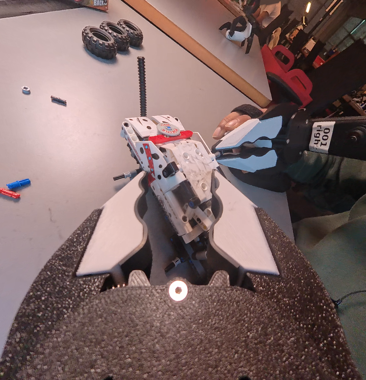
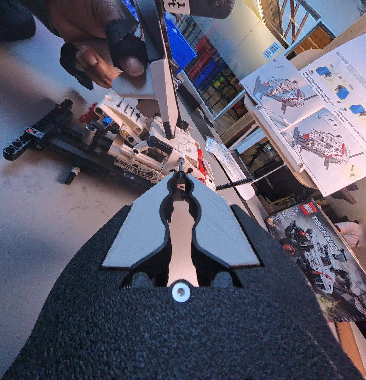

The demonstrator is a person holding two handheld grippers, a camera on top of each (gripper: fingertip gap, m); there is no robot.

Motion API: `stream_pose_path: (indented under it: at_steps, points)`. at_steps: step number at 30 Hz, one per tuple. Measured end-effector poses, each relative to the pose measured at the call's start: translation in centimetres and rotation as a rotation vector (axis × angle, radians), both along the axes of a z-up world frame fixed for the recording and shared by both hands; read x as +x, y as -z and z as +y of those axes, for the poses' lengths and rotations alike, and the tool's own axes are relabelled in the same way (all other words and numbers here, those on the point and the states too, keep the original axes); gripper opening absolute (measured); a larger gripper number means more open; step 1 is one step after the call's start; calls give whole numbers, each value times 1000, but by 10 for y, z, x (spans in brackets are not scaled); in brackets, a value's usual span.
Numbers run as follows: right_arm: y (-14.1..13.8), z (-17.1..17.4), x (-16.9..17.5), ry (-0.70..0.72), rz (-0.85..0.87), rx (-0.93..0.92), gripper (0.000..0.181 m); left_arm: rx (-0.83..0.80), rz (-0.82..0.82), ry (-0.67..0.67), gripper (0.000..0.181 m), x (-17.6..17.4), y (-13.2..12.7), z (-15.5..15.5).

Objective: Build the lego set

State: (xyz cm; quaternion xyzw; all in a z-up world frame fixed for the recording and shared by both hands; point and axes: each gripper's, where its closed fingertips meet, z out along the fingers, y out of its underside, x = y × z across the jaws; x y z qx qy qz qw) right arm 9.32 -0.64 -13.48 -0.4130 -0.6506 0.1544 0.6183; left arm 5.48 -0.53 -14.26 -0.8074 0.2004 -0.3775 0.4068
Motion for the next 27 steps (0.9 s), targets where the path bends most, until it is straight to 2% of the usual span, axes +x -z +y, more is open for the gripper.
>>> stream_pose_path:
  at_steps: [5, 10, 17, 22, 27]
  points:
    - [1, 1, 2, 63, -28, -58, 6, 3, 56, -44, 60, 2, 0, -1]
    - [1, 1, 3, 42, -53, -132, 5, 9, 93, -63, 59, 3, 0, -1]
    - [0, 2, 3, -31, -268, -155, 4, 15, 116, -72, 59, 1, -1, 0]
    - [1, 2, 3, -32, -340, -219, 3, 21, 122, -76, 58, 2, -1, 0]
    - [-3, 2, 1, -47, -280, -312, 4, 14, 115, -85, 59, 0, -1, 0]
